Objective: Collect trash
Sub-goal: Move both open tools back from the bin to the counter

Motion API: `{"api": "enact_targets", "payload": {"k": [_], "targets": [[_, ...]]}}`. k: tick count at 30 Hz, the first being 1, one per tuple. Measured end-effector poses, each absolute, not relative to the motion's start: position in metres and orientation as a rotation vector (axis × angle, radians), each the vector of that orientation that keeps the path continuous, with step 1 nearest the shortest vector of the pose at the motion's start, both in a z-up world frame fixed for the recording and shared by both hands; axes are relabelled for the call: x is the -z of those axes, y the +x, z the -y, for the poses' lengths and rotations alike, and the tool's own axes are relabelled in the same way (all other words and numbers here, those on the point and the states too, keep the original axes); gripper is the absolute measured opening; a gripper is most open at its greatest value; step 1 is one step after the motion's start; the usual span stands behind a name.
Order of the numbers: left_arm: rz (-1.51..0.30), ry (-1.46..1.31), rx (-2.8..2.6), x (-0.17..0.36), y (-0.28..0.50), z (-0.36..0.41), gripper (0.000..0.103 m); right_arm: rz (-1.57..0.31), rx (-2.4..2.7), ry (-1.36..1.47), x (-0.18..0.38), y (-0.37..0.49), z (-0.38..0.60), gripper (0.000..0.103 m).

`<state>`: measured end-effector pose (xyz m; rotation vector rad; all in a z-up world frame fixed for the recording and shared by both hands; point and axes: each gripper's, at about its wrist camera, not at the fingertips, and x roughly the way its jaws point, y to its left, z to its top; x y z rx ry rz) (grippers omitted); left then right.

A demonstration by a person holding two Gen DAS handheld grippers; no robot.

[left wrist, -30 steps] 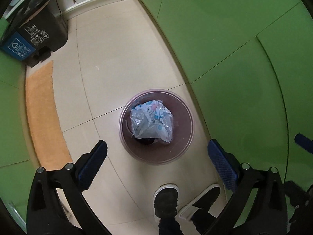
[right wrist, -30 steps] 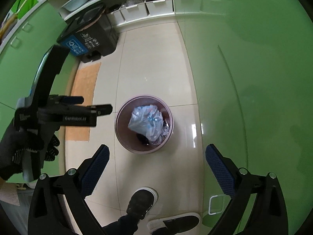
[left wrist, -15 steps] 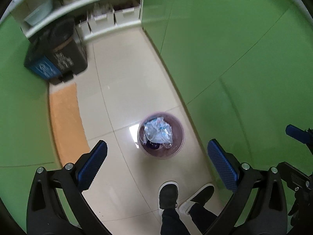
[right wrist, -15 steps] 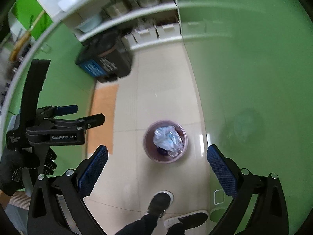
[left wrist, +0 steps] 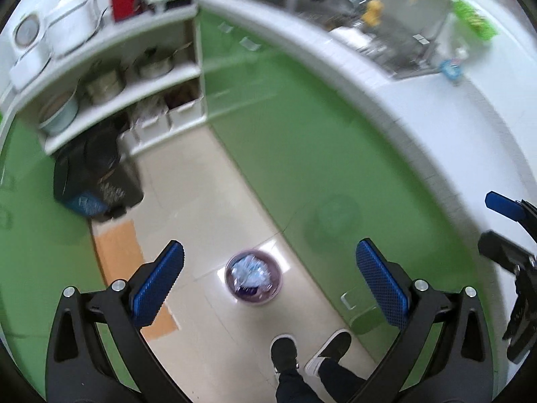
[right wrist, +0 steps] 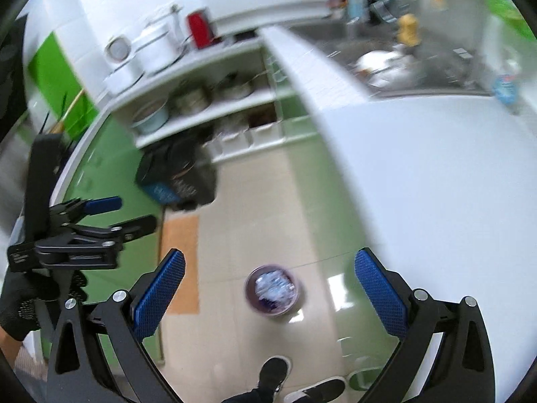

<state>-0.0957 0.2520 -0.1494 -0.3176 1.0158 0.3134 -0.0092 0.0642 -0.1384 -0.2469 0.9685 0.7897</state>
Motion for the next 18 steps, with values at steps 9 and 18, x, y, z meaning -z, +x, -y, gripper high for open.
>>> {"api": "enact_targets", "payload": {"k": [9,18], "targets": [[-0.925,-0.209,-0.137,0.078,-0.048,-0.187,0.1,-0.88,-0.525,-0.161,0.076,0.013,0.044,0.097],[-0.894,-0.107,0.023,0.043,-0.011,-0.128,0.1,-0.818,-0.312,-0.072,0.035,0.011,0.128,0.097]]}}
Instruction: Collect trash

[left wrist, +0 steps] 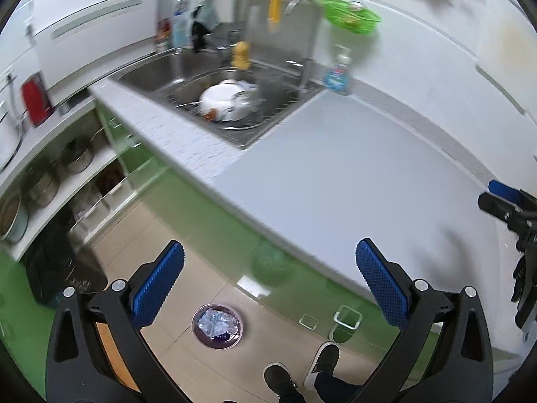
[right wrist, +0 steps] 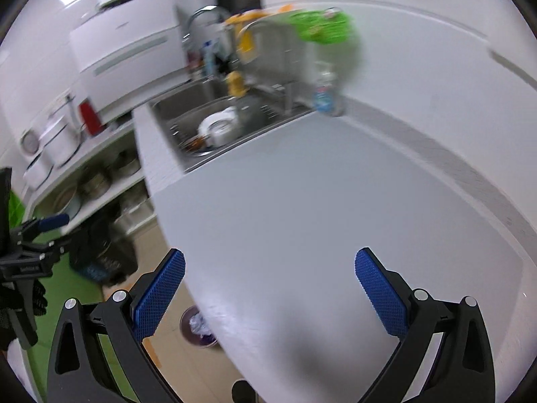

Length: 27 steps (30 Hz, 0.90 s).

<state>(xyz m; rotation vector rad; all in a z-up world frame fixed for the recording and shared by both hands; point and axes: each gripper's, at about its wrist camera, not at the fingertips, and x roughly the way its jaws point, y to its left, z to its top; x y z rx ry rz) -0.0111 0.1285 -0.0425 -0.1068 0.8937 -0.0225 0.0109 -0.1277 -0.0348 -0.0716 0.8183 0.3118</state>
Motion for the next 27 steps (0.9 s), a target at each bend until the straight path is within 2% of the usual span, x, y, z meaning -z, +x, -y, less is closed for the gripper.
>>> {"api": "enact_targets", "payload": {"k": [11,27], "targets": [[-0.877,-0.037,0.115,0.022,0.01,-0.072,0.1,-0.809,-0.186,-0.055,0.012,0.004,0.182,0.097],[-0.882,-0.026,0.11,0.015,0.026,-0.02,0.1,-0.823,-0.237,-0.102,0.012,0.02,0.214,0.097]]}}
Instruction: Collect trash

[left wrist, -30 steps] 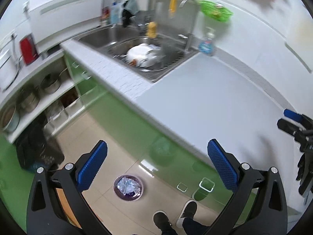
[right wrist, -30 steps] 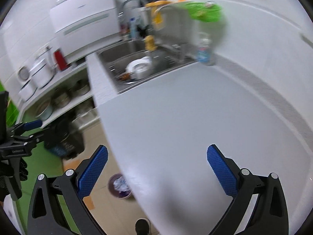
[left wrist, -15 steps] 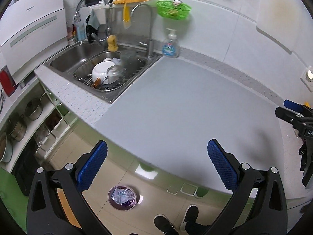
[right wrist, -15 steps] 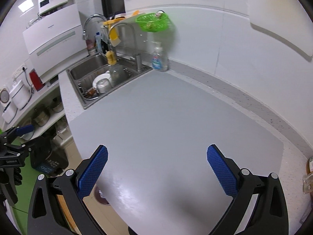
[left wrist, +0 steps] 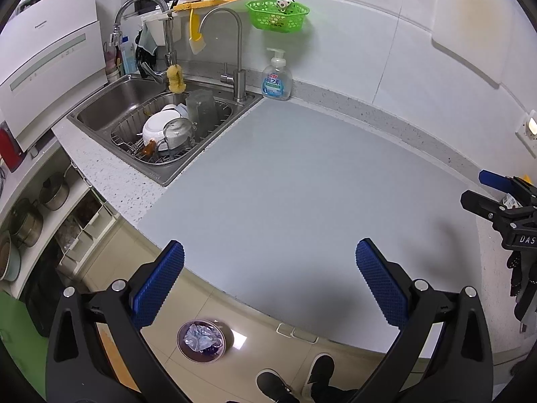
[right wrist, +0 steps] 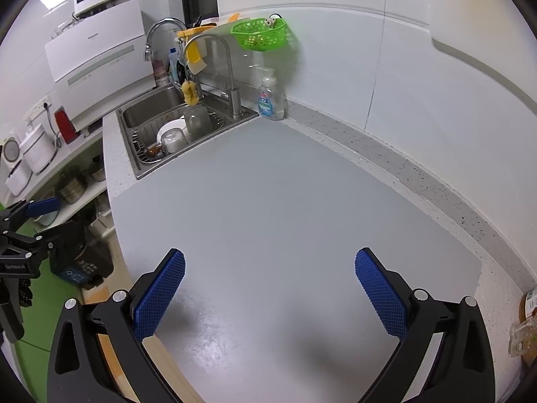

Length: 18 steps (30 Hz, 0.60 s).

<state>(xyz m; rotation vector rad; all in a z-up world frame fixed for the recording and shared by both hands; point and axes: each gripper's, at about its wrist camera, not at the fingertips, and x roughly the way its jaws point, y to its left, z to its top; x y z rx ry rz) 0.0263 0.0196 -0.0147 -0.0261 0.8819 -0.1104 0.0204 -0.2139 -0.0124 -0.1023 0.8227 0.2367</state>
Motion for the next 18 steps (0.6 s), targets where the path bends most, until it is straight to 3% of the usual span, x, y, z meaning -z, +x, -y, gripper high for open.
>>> {"api": "enact_targets", "payload": {"k": [18], "targets": [[-0.879,-0.027,0.083,0.015,0.034,-0.025,0.1,-0.837,-0.276,-0.104,0.017,0.034,0.21,0.097]]}}
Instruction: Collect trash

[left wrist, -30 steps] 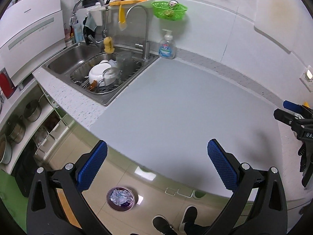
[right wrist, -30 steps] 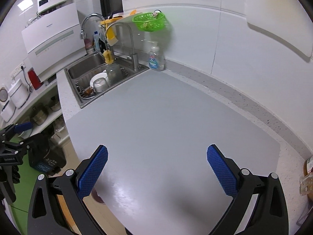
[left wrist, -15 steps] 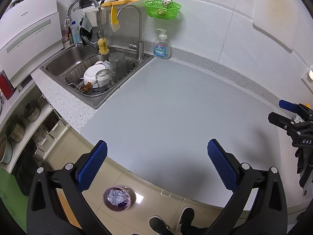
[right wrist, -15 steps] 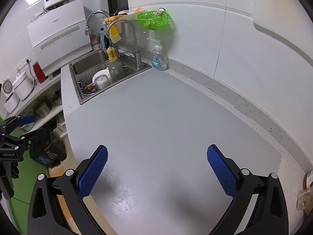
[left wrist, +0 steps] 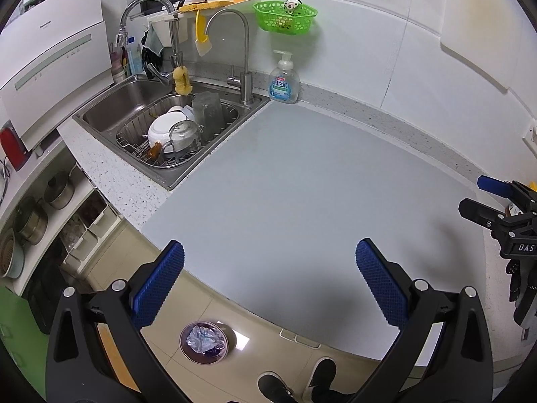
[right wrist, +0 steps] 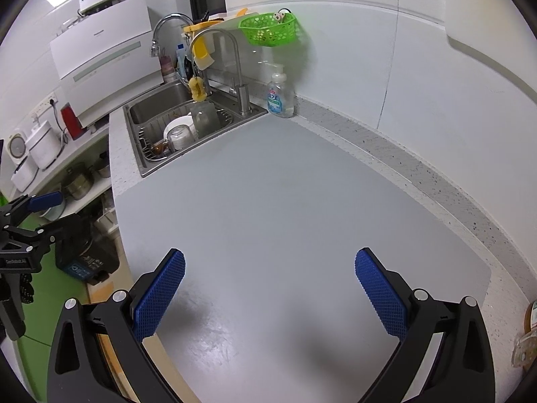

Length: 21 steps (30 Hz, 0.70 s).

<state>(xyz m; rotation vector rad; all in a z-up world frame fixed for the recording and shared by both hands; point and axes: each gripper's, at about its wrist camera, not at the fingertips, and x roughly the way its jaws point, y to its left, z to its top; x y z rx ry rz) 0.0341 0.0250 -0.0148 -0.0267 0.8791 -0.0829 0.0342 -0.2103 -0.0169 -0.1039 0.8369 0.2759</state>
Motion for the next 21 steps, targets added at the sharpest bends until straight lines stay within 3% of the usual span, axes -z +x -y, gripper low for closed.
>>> {"api": "enact_targets", "payload": {"k": [21], "targets": [[-0.877,-0.007,0.068,0.0151,0.0366,-0.0269,0.1,-0.841,-0.285,-0.11,0.0168,0.0368,0.2066,0.097]]}}
